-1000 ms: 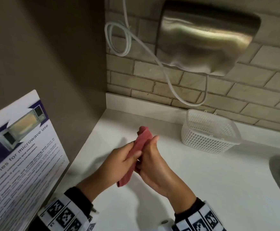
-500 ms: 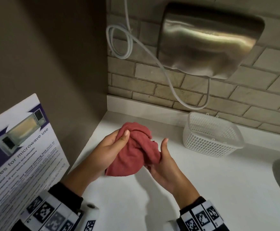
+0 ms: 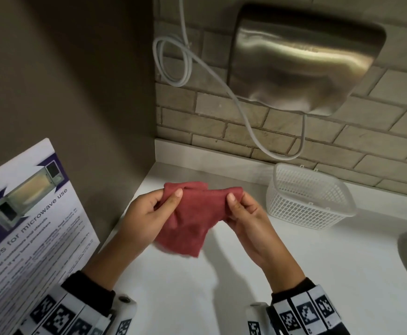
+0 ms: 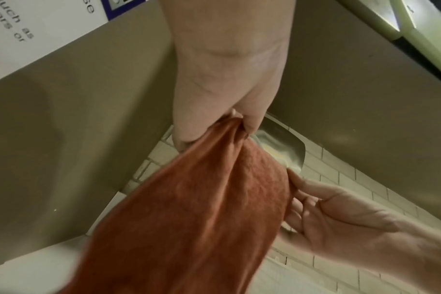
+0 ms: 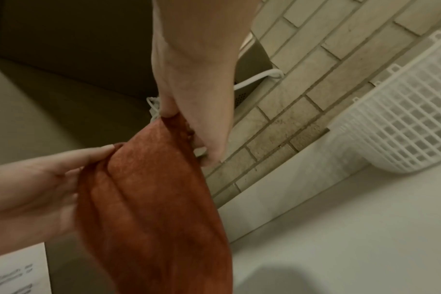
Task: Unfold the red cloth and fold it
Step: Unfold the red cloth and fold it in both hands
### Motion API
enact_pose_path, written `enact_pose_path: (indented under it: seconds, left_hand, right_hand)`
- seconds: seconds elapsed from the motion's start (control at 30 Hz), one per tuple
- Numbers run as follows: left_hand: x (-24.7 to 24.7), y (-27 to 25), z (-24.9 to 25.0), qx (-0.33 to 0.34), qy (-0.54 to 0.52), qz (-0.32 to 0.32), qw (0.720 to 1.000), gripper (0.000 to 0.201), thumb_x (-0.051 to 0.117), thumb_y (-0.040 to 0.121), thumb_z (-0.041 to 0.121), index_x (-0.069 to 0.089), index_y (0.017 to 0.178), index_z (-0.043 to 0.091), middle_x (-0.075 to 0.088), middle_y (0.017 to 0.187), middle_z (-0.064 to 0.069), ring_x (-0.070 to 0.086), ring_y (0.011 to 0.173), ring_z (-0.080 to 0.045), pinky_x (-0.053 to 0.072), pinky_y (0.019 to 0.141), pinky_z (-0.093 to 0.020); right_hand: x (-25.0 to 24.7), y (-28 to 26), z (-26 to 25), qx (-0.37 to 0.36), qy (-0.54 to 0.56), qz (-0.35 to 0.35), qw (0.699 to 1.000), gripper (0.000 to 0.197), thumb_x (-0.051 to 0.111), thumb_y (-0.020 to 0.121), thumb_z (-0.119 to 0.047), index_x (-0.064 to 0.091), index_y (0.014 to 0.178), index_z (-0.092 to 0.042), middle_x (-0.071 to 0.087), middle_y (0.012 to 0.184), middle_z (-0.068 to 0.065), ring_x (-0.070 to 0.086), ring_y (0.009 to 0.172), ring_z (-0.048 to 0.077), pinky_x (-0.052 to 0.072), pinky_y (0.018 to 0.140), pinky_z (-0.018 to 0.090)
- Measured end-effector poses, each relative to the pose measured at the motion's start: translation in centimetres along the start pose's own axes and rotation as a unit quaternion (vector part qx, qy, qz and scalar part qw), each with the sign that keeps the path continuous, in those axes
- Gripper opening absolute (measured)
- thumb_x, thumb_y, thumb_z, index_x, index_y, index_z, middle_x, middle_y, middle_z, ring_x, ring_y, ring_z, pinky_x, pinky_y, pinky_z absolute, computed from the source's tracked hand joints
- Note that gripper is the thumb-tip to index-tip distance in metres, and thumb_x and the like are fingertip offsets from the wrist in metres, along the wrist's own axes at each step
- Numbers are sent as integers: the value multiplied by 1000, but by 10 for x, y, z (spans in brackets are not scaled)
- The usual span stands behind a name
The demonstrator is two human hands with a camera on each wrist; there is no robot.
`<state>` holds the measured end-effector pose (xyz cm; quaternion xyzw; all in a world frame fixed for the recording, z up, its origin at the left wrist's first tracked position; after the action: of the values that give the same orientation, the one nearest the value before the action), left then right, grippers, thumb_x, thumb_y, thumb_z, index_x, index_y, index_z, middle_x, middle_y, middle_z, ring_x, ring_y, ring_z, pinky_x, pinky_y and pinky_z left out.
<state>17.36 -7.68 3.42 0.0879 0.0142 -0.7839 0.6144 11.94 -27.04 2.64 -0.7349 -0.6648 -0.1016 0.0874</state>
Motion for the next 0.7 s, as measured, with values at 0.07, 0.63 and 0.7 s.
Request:
enact_pose_path:
  seconds: [0.07, 0.63, 0.7]
  left_hand:
    - [-1, 2, 0, 3, -6, -1, 1000, 55, 59, 74, 70, 73, 87, 19, 73, 92, -18, 65, 79, -17, 54, 87, -48]
    - [-20, 10, -28, -115, -132, 35, 984, 36, 61, 93, 32, 55, 126, 19, 76, 90, 0, 73, 92, -18, 59, 77, -32]
    - [-24, 8, -26, -82, -153, 65, 983, 47, 66, 89, 26, 46, 132, 28, 76, 89, -1, 72, 92, -16, 56, 86, -33]
  right_hand:
    - [2, 1, -10, -16, -29, -3, 999, 24, 54, 95, -24, 65, 111, -9, 73, 95, 1, 66, 90, 15, 50, 93, 39]
    - [-14, 13, -20, -26, -89, 10, 996, 56, 61, 93, -2, 46, 141, -26, 66, 77, 2, 65, 83, 15, 50, 91, 34]
    - [-16, 11, -23, -33, -88, 16, 995, 56, 68, 87, -5, 53, 136, -29, 65, 93, 8, 64, 92, 17, 51, 90, 33]
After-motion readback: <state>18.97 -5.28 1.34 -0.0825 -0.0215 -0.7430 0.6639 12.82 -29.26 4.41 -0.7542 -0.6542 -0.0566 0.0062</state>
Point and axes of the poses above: each hand's wrist, its own y-axis towards the middle knuckle, its own x-axis out of the palm, z = x × y, the point moved 9 cm from there along y, towards the middle knuckle
